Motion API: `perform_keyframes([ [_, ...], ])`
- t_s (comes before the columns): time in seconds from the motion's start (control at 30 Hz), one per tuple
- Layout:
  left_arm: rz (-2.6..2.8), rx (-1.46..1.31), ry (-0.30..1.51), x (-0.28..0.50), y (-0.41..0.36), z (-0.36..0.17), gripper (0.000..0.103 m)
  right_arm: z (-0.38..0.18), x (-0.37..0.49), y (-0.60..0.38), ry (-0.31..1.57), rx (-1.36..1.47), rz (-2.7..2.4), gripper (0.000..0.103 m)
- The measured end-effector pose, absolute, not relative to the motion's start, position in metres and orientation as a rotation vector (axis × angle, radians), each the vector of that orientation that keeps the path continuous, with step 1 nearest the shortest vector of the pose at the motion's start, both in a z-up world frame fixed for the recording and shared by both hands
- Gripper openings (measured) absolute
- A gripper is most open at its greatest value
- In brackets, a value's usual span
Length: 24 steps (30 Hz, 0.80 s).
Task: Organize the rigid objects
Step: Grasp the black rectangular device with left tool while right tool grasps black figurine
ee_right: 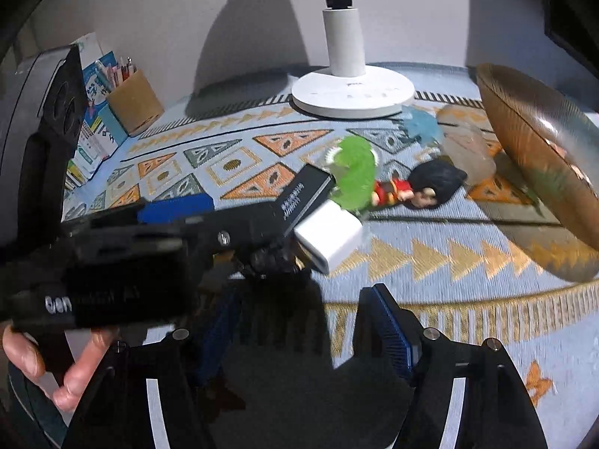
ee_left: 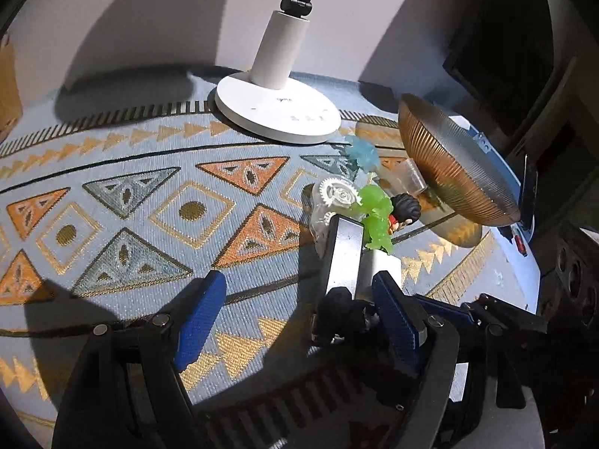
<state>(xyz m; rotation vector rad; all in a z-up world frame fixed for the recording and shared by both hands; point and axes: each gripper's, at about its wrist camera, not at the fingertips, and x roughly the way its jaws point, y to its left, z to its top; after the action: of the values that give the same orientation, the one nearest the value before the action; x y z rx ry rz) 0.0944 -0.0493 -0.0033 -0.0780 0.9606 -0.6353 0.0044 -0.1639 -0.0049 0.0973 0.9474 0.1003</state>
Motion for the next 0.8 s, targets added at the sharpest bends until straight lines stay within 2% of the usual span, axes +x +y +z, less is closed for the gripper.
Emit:
perform_keyframes([
  [0.07,-0.635,-0.086,0.963,0.095,-0.048,-0.004,0.077,-0.005,0.008,-0.160,0.944,0.086,0.099,0.064],
  [0.13,-0.634,-0.093,0.969,0.095,-0.047,-0.005,0.077,-0.005,0.008,-0.157,0.937,0.064,0.094,0.049],
  [0.17,-0.636,-0.095,0.966,0.095,-0.046,-0.004,0.077,-0.004,0.007,-0.156,0.933,0.059,0.098,0.046],
  [0.2,-0.638,-0.096,0.959,0.094,-0.046,-0.004,0.077,-0.004,0.005,-0.156,0.930,0.065,0.108,0.037],
  [0.23,-0.640,-0.095,0.955,0.093,-0.046,-0.003,0.077,-0.004,0.004,-0.158,0.931,0.073,0.113,0.032],
  [0.53,-0.642,0.049,0.886,0.073,-0.066,0.003,0.074,-0.003,-0.022,-0.213,0.907,0.200,0.089,0.032],
  [0.63,-0.645,0.135,0.875,0.065,-0.080,0.000,0.064,0.000,-0.024,-0.222,0.890,0.221,0.086,0.032],
  [0.67,-0.640,0.155,0.874,0.065,-0.083,-0.002,0.059,0.000,-0.024,-0.223,0.892,0.227,0.091,0.033],
  [0.7,-0.630,0.171,0.885,0.066,-0.086,-0.005,0.045,-0.002,-0.024,-0.224,0.900,0.243,0.100,0.035],
  [0.77,-0.619,0.179,0.908,0.068,-0.087,-0.009,0.029,-0.004,-0.024,-0.225,0.904,0.264,0.108,0.043],
  [0.8,-0.625,0.168,0.904,0.068,-0.085,-0.008,0.022,-0.003,-0.025,-0.225,0.901,0.265,0.112,0.053],
])
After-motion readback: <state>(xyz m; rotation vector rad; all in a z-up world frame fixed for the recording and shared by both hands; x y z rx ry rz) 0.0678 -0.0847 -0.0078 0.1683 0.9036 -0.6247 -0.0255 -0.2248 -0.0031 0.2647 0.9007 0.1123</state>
